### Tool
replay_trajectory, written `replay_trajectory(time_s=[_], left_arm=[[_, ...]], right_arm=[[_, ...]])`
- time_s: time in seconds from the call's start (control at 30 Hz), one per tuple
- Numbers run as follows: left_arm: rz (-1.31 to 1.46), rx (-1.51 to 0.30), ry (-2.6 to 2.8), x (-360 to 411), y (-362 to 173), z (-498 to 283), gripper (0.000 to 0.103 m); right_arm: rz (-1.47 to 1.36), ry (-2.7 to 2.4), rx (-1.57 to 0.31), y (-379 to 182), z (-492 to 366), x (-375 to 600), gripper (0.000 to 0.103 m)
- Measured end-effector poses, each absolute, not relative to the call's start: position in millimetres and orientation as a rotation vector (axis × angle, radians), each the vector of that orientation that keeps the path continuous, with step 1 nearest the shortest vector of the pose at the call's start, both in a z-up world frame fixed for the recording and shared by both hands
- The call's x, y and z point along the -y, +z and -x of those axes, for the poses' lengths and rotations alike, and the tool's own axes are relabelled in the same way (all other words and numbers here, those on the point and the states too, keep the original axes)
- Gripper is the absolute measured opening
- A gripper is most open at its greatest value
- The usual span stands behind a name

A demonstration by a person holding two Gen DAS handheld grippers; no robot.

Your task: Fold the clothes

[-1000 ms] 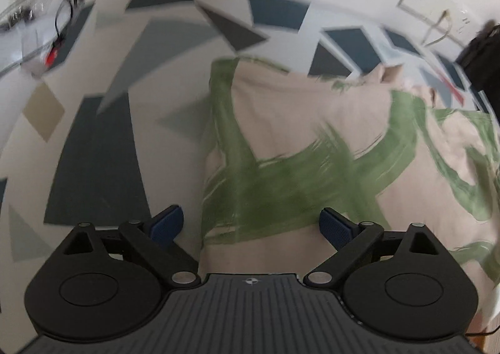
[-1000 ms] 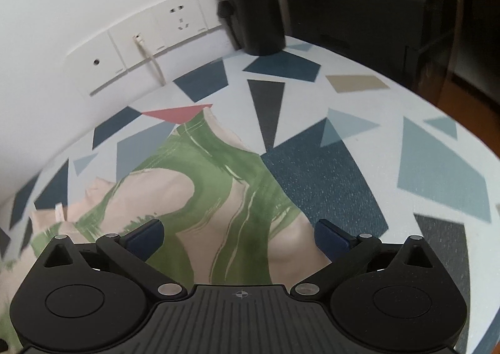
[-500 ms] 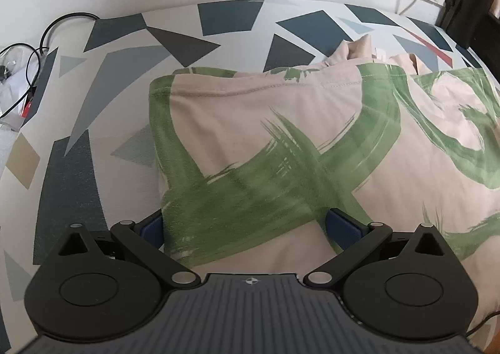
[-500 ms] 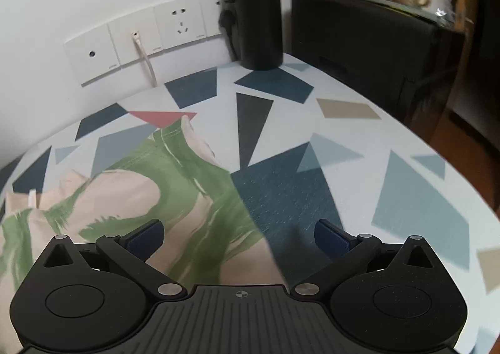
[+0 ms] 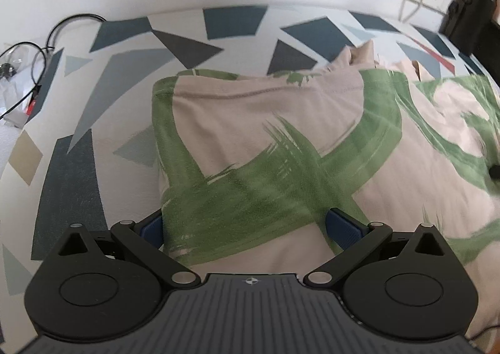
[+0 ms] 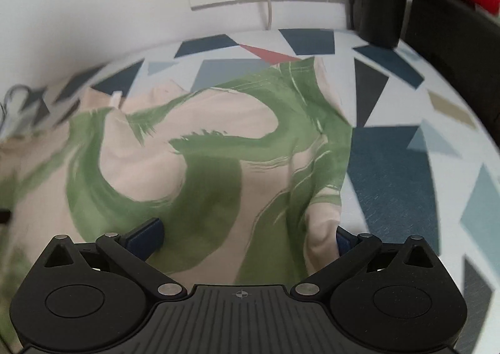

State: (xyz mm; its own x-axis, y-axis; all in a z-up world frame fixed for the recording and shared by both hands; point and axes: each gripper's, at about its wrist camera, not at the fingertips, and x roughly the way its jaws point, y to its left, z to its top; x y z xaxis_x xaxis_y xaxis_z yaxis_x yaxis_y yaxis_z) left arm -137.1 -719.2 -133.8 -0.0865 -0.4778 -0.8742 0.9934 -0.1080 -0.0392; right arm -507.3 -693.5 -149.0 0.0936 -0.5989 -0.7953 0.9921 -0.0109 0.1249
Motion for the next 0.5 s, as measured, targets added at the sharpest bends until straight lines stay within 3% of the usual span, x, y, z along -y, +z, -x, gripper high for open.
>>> replay_trajectory(time_s=[0.23,0.4,0.5], left_arm=[[-0.876,-0.832,-1.518,706,-135,131,0.103],[-0.877,-0.854,-1.528,711,-133,143,0.101],[-0.875,-0.856,-1.556,710,-130,151,0.088]], right_arm=[[-0.874,-1.523,-0.582,-146,543,700,0.102],[-0.868,-1.390,-0.649,-150,515,706,0.102],[-0.847,-1.284,-0.700,-149,493,711,0.102]])
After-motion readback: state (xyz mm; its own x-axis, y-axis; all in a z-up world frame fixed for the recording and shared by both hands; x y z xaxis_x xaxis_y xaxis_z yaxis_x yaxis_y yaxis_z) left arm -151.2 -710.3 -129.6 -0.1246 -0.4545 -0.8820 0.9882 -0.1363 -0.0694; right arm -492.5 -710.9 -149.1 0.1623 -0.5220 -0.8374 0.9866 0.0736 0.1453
